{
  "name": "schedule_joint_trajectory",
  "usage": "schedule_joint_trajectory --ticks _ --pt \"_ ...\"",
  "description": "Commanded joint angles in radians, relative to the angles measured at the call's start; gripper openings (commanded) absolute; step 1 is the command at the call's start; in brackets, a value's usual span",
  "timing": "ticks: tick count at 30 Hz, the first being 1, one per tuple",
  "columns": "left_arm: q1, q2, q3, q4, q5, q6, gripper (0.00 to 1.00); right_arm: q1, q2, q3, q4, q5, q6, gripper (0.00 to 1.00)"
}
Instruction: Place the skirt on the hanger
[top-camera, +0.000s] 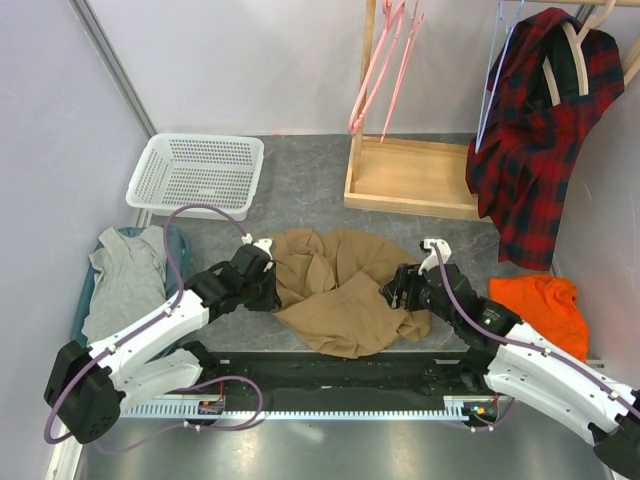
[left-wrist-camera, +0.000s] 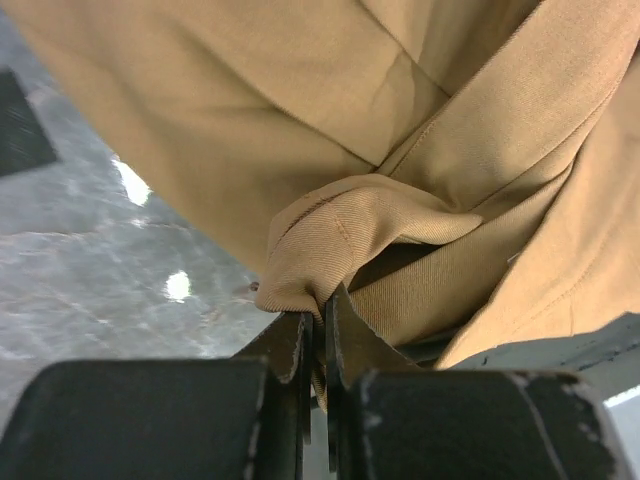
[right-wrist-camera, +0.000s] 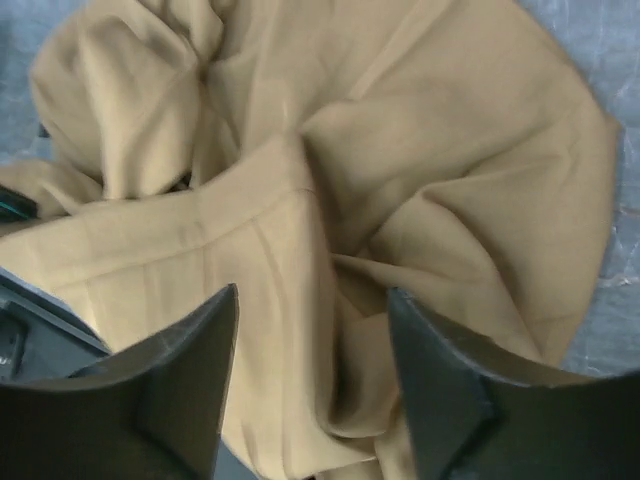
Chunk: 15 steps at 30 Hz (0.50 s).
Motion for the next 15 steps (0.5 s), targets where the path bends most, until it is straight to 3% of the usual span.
schedule_joint_trajectory --ticks 1,4,8,15 --pt "-0.037 -0.032 0.003 0.134 0.025 -0.085 0.02 -0.001 -0.024 0.115 0.022 0.026 -0.06 0.76" --pt "-0.049 -0.032 -0.003 0.14 0.017 -0.085 0.02 -0.002 0.057 0.22 0.03 0.023 -0.146 0.78" --pt "-0.055 -0.042 -0.015 0.144 0.016 -0.085 0.02 -0.002 0.347 0.408 -0.031 0.004 -0.219 0.78" --pt "-0.061 -0.044 -0.026 0.137 0.009 -0.101 0.02 -0.013 0.673 0.519 -0.131 -0.056 -0.239 0.79"
